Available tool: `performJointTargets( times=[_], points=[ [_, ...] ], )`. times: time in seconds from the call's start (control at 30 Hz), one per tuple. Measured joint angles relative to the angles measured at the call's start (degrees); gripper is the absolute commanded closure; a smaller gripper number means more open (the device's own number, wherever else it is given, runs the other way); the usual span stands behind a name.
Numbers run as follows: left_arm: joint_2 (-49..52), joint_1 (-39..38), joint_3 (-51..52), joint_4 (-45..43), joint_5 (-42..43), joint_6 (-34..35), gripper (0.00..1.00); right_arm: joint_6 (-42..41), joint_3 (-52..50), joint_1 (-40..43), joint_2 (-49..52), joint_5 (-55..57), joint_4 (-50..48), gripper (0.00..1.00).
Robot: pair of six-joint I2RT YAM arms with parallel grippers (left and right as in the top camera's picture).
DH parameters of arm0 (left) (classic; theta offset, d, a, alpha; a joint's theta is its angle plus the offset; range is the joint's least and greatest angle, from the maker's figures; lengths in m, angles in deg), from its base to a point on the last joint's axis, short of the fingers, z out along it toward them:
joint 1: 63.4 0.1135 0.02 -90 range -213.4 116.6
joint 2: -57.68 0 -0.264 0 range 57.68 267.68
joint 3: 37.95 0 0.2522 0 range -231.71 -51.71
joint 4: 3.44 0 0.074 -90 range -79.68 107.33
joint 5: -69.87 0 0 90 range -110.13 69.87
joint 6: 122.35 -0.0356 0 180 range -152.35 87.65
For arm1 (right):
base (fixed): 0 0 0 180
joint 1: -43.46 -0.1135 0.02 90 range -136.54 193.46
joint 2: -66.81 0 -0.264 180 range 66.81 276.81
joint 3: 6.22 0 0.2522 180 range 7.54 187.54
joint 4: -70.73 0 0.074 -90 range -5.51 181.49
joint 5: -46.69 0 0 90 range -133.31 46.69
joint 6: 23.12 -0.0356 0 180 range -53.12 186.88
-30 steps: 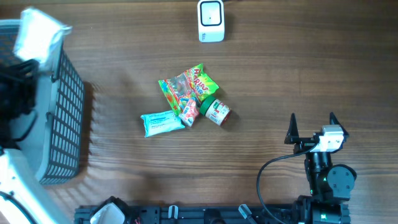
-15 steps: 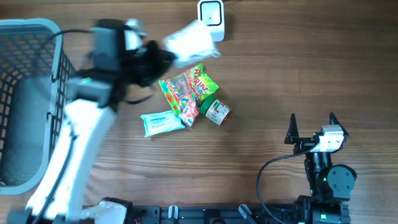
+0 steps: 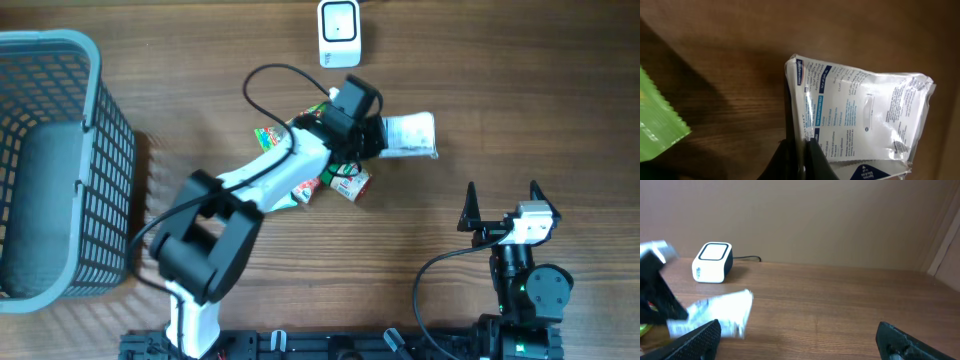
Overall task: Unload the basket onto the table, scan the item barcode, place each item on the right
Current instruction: 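Carry the tissue pack and set it right of the jar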
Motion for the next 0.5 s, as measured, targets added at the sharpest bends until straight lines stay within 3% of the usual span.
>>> performJointTargets(
  times=[0.07, 0.1, 0.2, 0.33, 0.5],
  points=[
    [2.08, -1.22, 0.00, 0.02, -1.09, -0.26, 0.92, 0.00, 0.00, -0.02, 0.00, 0.00, -0.02, 0.00],
    [2.75, -1.84, 0.00, 0.07, -1.62, -0.72, 0.82, 0.00, 0.00, -0.02, 0.00, 0.00, 0.00, 0.00],
    [2.84, -3.50, -0.02, -0.28, -3.48, -4.42, 0.39, 0.00, 0.00, -0.02, 0.00, 0.00, -0.02, 0.00],
    [2.38, -4.37, -1.44, 2.60, -6.40, -6.95, 0.00, 0.00, 0.00, 0.00, 0.00, 0.00, -0.02, 0.00],
    [-1.27, -2.67, -8.13, 12.55, -10.43, -10.16, 0.00, 0.00, 0.00, -0.02, 0.00, 0.00, -0.02, 0.00]
  ],
)
